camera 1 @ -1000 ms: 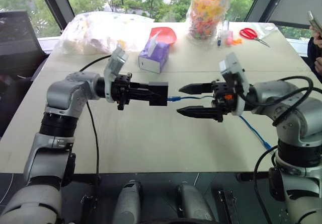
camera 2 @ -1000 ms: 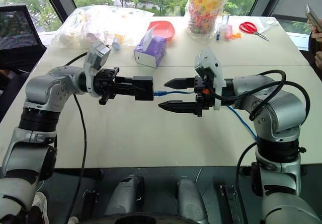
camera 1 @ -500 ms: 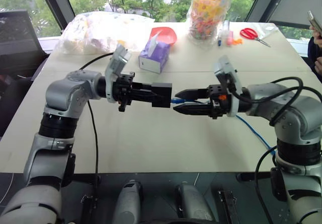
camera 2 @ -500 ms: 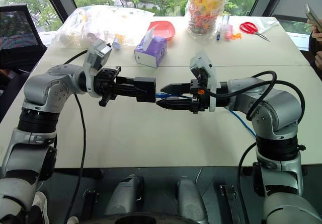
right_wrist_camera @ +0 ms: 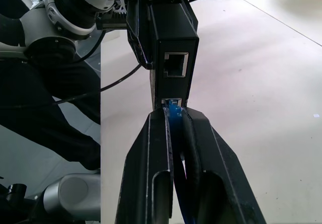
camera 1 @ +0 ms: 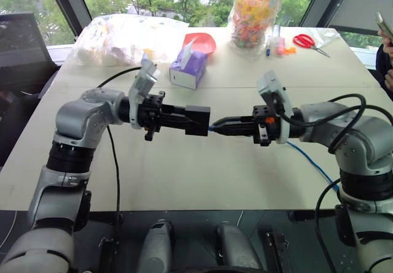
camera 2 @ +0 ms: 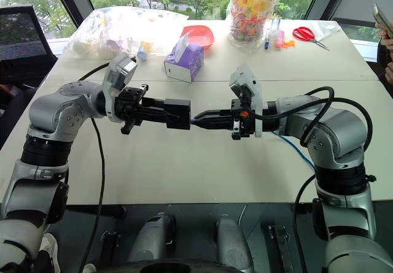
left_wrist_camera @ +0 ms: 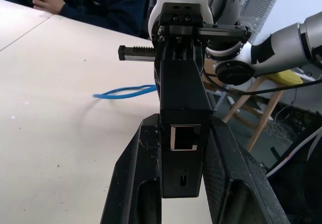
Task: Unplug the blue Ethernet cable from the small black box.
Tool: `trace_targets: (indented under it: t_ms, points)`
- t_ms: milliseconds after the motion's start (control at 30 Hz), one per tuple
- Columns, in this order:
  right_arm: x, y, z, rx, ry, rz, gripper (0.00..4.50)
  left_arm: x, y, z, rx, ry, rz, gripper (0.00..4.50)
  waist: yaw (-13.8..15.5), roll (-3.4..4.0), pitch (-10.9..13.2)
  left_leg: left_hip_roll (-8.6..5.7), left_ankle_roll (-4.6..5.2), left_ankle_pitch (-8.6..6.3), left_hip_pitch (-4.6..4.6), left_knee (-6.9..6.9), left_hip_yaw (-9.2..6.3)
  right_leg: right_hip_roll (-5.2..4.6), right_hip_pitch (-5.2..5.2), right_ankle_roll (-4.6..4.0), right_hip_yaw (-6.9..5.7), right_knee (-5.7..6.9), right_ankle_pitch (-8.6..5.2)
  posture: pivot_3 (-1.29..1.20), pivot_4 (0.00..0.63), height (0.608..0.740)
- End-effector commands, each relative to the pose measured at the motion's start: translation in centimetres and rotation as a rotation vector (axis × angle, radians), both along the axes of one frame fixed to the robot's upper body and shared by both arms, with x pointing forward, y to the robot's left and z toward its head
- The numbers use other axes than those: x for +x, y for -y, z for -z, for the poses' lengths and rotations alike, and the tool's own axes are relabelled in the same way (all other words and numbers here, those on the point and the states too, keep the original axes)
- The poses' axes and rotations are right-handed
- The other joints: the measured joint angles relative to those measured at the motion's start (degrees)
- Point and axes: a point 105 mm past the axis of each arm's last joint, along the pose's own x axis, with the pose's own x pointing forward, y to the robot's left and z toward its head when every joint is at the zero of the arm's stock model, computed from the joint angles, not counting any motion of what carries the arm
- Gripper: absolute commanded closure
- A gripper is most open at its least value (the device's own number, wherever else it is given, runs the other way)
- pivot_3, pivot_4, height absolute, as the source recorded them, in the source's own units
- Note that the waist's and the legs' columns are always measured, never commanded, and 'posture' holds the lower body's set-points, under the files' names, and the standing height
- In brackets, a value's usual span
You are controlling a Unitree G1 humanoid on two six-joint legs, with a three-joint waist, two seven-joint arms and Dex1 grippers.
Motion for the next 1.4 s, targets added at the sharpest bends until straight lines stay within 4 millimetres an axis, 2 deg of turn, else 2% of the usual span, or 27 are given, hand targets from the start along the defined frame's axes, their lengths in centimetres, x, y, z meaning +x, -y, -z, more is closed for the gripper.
trace_targets:
  t_ms: [33,233,333,400,1100,1167,1267,1300,1400]
  points:
    - [-0.29,-0.08,-0.77,0.004,0.038,-0.02,4.45,-0.36,0.03,-0.94,-0.011,0.053,0.012,3.99,0.0,0.0,0.0,0.0,0.0,0.0,0.0,0.0,0.0,0.0,0.0,0.0,0.0,0.0,0.0,0.0,0.15,0.735]
    - [-0.56,-0.05,-0.7,0.004,0.037,-0.035,4.45,-0.37,-0.01,-0.96,-0.009,0.055,0.01,3.99,0.0,0.0,0.0,0.0,0.0,0.0,0.0,0.0,0.0,0.0,0.0,0.0,0.0,0.0,0.0,0.0,0.15,0.735]
    - [-0.37,-0.04,-0.69,0.0,0.041,-0.022,3.29,-0.34,-0.06,-0.96,-0.008,0.056,0.009,3.99,0.0,0.0,0.0,0.0,0.0,0.0,0.0,0.0,0.0,0.0,0.0,0.0,0.0,0.0,0.0,0.0,0.15,0.735]
    - [-0.32,-0.05,-0.71,-0.008,0.056,-0.018,2.33,-0.35,-0.07,-0.96,-0.007,0.057,0.008,3.99,0.0,0.0,0.0,0.0,0.0,0.0,0.0,0.0,0.0,0.0,0.0,0.0,0.0,0.0,0.0,0.0,0.15,0.735]
    - [-0.48,-0.29,-0.46,-0.014,0.055,-0.03,2.33,-0.3,0.08,-0.83,-0.002,0.073,0.002,3.99,0.0,0.0,0.0,0.0,0.0,0.0,0.0,0.01,0.0,0.0,0.0,0.0,0.0,0.0,0.0,0.0,0.15,0.735]
    - [-0.49,-0.31,-0.48,-0.013,0.056,-0.031,2.88,-0.33,0.1,-0.63,0.007,0.078,0.004,3.99,0.0,0.0,0.0,0.0,0.0,0.0,0.0,0.01,0.0,0.0,0.0,0.0,0.0,0.0,0.0,0.0,0.15,0.735]
    - [-0.55,-0.39,-0.58,-0.012,0.056,-0.034,4.18,-0.41,0.11,-0.36,0.017,0.081,0.009,3.99,0.0,0.0,0.0,0.0,0.0,0.0,0.0,0.01,0.0,0.0,0.0,0.0,0.0,0.0,0.0,0.0,0.15,0.735]
    - [-0.55,-0.4,-0.59,-0.012,0.056,-0.034,4.43,-0.41,0.11,-0.32,0.018,0.082,0.01,3.99,0.0,0.0,0.0,0.0,0.0,0.0,0.0,0.01,0.0,0.0,0.0,0.0,0.0,0.0,0.0,0.0,0.15,0.735]
    - [-0.63,-0.4,-0.63,-0.012,0.055,-0.037,4.43,-0.41,0.19,-0.25,0.019,0.084,0.011,3.99,0.0,0.0,0.0,0.0,0.0,0.0,0.0,0.01,0.0,0.0,0.0,0.0,0.0,0.0,0.0,0.0,0.15,0.735]
